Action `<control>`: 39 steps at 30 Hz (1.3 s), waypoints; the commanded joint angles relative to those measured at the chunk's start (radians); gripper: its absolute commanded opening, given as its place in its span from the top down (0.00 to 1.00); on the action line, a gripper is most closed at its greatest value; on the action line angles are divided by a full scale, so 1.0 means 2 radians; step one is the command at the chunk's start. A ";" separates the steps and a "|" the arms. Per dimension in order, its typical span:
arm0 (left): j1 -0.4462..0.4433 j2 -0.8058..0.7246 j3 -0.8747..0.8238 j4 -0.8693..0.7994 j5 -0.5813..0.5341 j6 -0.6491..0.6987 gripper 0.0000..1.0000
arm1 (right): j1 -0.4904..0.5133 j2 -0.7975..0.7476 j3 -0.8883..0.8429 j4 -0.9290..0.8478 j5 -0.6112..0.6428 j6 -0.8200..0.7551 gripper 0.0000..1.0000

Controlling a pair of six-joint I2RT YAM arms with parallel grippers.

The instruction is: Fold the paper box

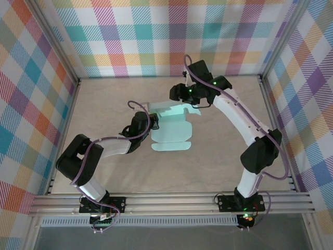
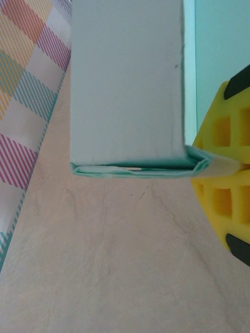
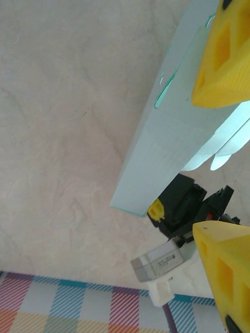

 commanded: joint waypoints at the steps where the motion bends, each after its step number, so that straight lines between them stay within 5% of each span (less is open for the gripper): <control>1: 0.003 -0.006 0.012 0.006 -0.007 -0.014 1.00 | 0.002 -0.002 -0.016 -0.008 0.000 0.012 0.44; 16: 0.004 0.003 0.013 0.008 0.000 -0.026 1.00 | 0.004 0.003 -0.046 0.003 -0.013 0.041 0.52; 29: 0.004 0.012 0.020 0.001 0.003 -0.025 1.00 | 0.004 -0.109 -0.141 0.065 0.016 0.060 0.29; 39: 0.004 0.005 0.014 0.004 0.018 -0.023 1.00 | -0.023 -0.110 -0.154 0.075 0.017 0.057 0.26</control>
